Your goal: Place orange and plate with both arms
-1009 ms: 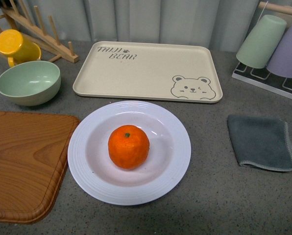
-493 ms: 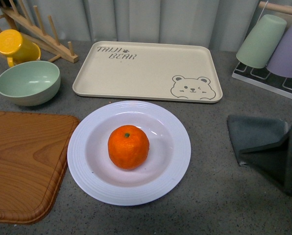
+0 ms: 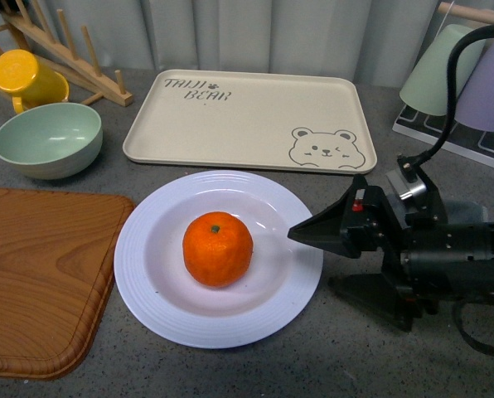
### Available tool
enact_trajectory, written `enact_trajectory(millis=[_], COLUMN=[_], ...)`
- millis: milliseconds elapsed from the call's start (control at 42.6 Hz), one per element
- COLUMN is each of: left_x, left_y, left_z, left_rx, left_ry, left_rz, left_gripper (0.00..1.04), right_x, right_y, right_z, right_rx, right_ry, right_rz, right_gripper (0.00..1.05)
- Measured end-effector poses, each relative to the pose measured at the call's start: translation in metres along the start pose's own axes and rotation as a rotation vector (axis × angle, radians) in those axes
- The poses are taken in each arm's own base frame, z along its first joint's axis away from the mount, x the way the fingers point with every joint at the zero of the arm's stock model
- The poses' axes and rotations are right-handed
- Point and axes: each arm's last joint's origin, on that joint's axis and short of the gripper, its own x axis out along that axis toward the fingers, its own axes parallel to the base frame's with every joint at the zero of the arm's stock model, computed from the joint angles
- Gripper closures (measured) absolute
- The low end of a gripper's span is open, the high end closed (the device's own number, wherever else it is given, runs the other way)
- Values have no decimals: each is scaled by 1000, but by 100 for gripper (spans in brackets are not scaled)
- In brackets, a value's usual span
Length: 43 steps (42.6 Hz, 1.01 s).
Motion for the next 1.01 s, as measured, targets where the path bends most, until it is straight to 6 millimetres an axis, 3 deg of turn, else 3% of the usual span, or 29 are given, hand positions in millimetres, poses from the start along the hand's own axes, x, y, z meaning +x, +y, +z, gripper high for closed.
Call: enact_trajectory(millis=[329,845,939,1009], left_x=[0,0,0,0], left_y=[0,0,0,0], left_z=[0,0,0,0], left_rx=[0,0,0,0], left_ry=[0,0,0,0], left_rz=[0,0,0,0], left_gripper=[7,7,7,7], right_x=[24,37,38,38], right_y=[-6,-9,-8,-6], right_z=[10,9,9,11], right_rx=[101,139,135,127], right_ry=[-10,8,32,29], right_rz=[1,-40,-17,-9], right_gripper=[10,89,101,102])
